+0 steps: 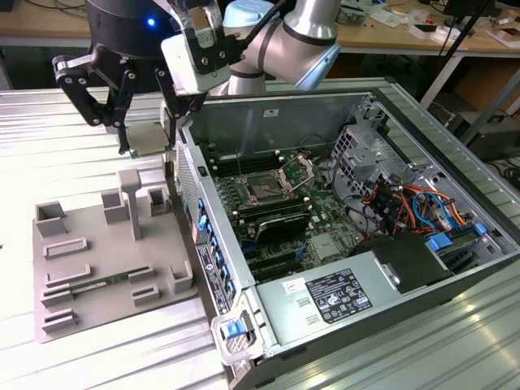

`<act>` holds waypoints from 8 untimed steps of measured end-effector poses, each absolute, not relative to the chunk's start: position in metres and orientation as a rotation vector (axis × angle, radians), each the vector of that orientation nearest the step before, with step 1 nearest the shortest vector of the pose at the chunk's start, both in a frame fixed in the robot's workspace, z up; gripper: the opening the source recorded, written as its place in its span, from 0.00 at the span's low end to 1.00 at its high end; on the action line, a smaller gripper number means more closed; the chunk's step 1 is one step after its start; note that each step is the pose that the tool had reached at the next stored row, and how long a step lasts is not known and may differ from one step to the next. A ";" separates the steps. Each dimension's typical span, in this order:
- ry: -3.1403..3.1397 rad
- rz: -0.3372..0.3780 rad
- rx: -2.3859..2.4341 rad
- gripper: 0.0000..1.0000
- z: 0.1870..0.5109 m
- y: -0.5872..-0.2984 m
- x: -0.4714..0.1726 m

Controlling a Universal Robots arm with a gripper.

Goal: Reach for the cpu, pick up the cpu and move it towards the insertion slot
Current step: 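Pick up the cpu and move it towards the insertion slot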

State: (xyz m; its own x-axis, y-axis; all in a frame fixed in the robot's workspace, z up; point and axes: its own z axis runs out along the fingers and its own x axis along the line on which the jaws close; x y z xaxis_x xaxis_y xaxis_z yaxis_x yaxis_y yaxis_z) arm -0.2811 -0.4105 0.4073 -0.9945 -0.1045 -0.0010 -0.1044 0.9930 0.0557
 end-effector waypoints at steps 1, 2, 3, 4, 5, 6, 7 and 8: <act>-3.134 -0.087 0.164 0.55 0.407 -0.411 -0.279; -3.134 -0.088 0.164 0.55 0.407 -0.410 -0.276; -3.134 -0.087 0.164 0.55 0.407 -0.410 -0.275; -3.134 -0.088 0.164 0.55 0.407 -0.410 -0.272; -3.134 -0.088 0.164 0.55 0.407 -0.410 -0.270; -3.134 -0.087 0.164 0.55 0.407 -0.410 -0.267; -3.134 -0.088 0.164 0.55 0.407 -0.410 -0.265; -3.134 -0.088 0.164 0.55 0.407 -0.410 -0.263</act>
